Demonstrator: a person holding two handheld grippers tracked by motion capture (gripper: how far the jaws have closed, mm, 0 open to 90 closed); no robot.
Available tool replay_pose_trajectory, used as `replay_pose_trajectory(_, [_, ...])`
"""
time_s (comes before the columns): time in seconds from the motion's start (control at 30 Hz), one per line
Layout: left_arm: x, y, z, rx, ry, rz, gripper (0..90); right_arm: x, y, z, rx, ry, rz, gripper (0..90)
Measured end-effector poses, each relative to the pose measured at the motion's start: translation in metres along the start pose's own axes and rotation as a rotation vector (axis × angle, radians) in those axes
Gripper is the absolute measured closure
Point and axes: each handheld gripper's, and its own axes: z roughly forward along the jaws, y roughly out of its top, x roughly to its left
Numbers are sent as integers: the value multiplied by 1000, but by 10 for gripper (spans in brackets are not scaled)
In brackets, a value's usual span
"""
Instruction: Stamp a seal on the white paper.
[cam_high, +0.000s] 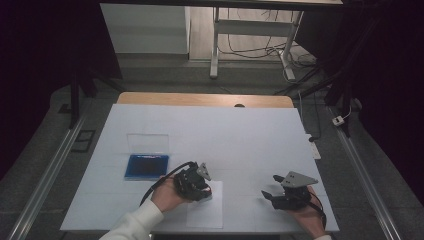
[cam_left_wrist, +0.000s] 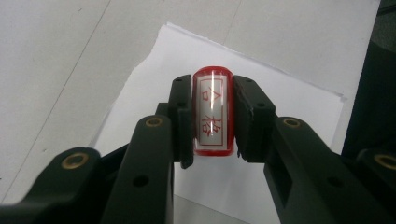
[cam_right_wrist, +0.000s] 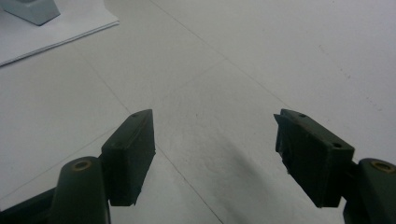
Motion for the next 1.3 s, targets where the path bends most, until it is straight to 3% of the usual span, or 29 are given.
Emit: replay_pose_trajectory(1.3, [-3, 5, 6, 60, 16, 6, 706, 1, 1, 0, -5, 0, 0, 282])
